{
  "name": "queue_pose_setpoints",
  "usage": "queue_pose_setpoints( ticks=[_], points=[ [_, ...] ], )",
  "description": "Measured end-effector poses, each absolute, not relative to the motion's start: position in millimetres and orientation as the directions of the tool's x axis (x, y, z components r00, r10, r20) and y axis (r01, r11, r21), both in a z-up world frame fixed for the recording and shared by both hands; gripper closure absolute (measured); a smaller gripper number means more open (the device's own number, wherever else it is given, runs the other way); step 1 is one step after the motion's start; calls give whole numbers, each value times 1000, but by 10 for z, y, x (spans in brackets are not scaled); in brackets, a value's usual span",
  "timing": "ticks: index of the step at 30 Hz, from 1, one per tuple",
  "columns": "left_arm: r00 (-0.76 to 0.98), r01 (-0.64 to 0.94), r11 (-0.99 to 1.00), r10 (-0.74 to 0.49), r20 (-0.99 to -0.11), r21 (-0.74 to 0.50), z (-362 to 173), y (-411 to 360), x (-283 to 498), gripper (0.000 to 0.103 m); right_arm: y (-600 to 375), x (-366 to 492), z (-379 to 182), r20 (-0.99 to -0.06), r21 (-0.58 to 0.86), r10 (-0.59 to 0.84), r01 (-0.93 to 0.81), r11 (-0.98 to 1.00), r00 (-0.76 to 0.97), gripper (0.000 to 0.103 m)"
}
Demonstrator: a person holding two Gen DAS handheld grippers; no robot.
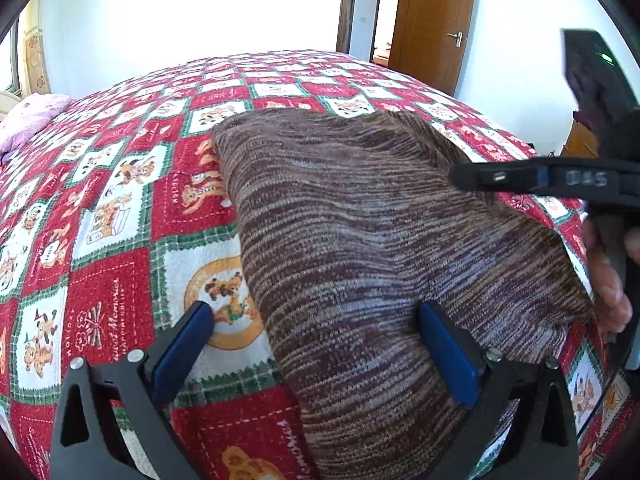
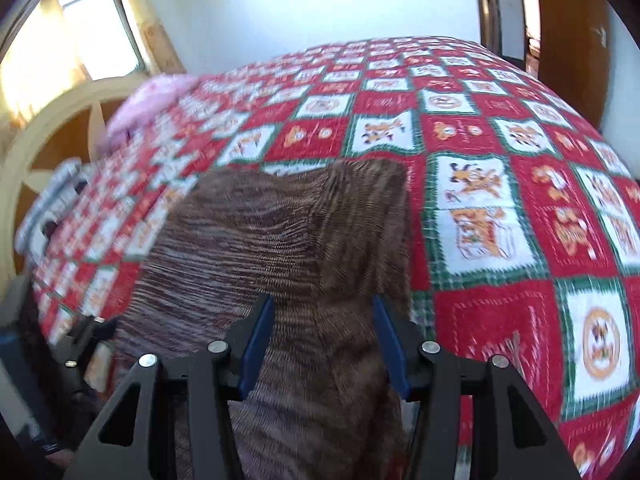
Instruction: Fold small clothes
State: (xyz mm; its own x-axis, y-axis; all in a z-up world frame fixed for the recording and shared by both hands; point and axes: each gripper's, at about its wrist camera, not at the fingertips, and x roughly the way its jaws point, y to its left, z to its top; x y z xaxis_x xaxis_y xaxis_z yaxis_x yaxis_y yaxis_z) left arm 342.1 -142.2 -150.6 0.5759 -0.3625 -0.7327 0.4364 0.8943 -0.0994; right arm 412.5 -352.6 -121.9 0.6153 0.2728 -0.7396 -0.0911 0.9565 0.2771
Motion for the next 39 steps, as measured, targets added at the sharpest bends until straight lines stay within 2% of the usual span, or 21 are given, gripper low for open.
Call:
queue_pose_setpoints(
  ticks=[4,8,12,13,14,15,20,24,27,28,31,35,37,39],
  points=[
    [573,434,887,-405,-713,-155,-1484,-1325,3401,0,-3772,3834,-1158,-733,336,297,-54,940,612,65],
    [562,437,876,-444,-697,-206,-1478,-1252,3409,0,-3663,3485,-1103,-745,333,348,-135,933,569,66],
    [564,431,875,-452,-691,-220,-1478,-1238,3409,0,-3503,3262,-1215,-787,282,324,-162,946,525,66],
    [567,429,877,-448,-691,-216,-1477,-1242,3402,0,-3479,3241,-1274,-799,264,307,-158,952,517,71],
    [569,428,879,-444,-692,-212,-1476,-1246,3393,0,-3458,3236,-1313,-807,240,285,-154,959,517,89],
    [570,428,880,-440,-694,-207,-1476,-1252,3389,0,-3446,3225,-1349,-814,216,262,-149,965,518,100],
    [574,424,887,-421,-702,-185,-1476,-1256,3367,0,-3577,3012,-1168,-772,256,279,-122,959,571,101],
    [576,450,882,-405,-710,-138,-1481,-1321,3275,0,-3728,3034,-1392,-820,228,223,-57,972,527,101],
    [579,463,881,-382,-720,-96,-1489,-1378,3235,0,-3746,3110,-1443,-826,252,246,-59,966,507,100],
    [580,461,883,-379,-721,-92,-1489,-1377,3236,0,-3762,3118,-1371,-818,267,255,-52,962,515,96],
    [583,452,886,-381,-717,-103,-1490,-1343,3238,0,-3777,3160,-1102,-773,218,193,-33,975,604,54],
    [585,452,886,-381,-716,-102,-1493,-1339,3242,0,-3644,3558,-907,-739,225,233,-94,970,632,53],
    [584,451,886,-383,-716,-106,-1491,-1341,3240,0,-3560,3916,-943,-748,160,176,-83,984,640,54],
    [584,450,886,-384,-715,-108,-1494,-1335,3244,0,-3532,4255,-1055,-763,125,126,-46,991,634,61]
  ],
)
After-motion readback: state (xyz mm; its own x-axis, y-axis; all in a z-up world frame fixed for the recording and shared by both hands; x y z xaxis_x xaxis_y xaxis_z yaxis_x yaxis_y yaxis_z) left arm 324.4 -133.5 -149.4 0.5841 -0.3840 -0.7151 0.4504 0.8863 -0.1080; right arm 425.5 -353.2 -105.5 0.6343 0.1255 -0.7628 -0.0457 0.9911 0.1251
